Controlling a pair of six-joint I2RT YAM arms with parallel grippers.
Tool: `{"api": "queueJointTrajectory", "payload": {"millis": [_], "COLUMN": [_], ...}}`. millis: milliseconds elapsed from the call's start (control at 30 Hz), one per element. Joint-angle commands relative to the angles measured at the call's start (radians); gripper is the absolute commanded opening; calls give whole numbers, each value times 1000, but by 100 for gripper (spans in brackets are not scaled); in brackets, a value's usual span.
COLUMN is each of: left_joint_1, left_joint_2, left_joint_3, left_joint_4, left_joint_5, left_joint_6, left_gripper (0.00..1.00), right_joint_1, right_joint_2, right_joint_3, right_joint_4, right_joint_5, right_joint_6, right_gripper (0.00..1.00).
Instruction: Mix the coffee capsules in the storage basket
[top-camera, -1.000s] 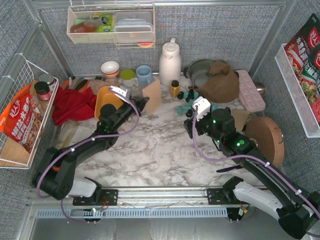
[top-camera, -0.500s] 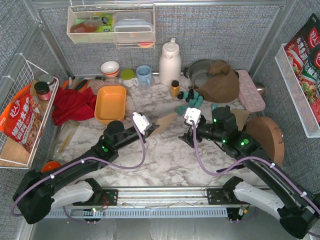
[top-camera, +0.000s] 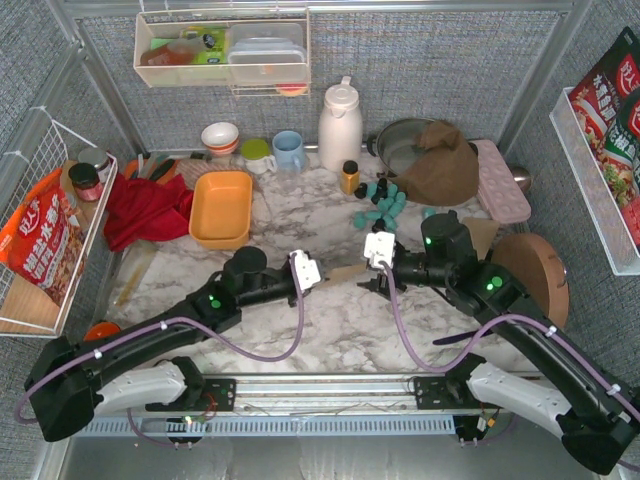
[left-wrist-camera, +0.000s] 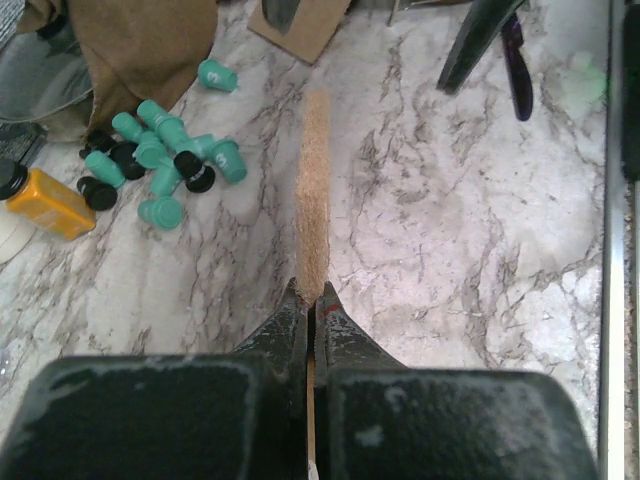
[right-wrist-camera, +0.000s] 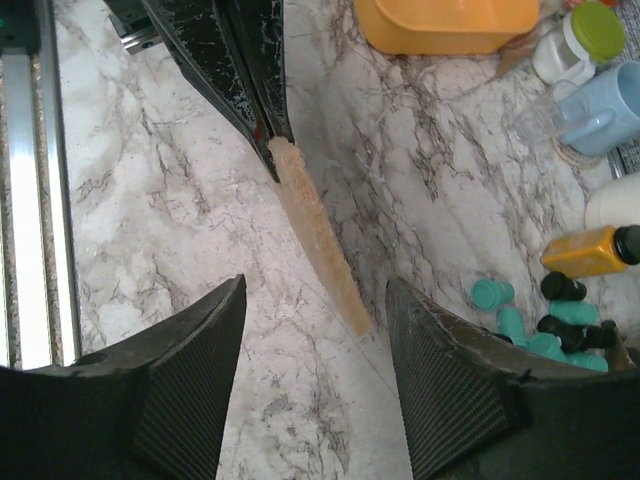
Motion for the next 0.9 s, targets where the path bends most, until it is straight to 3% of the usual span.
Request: {"api": "queueJointTrajectory", "payload": {"millis": [0, 367, 500, 633, 667, 700, 800, 867], "left_joint_1": [-15, -37, -39, -40, -40, -40, -40, -40], "left_joint_2": [-19, -50, -57, -59, -62, -66, -86, -113], "left_joint_3": [10, -1, -18, -37, -45, -59, -100, -130], "left_joint_4": [10, 44, 92, 153, 172, 194, 275, 329], "left_joint_5": [42, 52, 26, -46, -69, -88, -168, -276], "left_joint_6": [0, -6, -23, -63, -73, -83, -123, -154], "left_gripper": [0, 0, 1, 24, 31, 40, 67, 96], "right_joint_1": [4, 21, 26, 28, 28, 28, 28, 28], "right_joint_2": [17, 100, 132, 157, 161, 164, 171, 170], "right_joint_3": [0, 9, 56, 79, 84, 89, 93, 93], "right_joint_4": [-9, 1, -3, -30, -40, -49, -54, -42], "right_joint_5": [-97, -104, -101, -97, -91, -66, 24, 133], "right_joint_6": [-46, -47, -44, -39, -37, -28, 18, 75], "right_gripper": [60, 50, 38, 14, 4, 0, 0, 0]}}
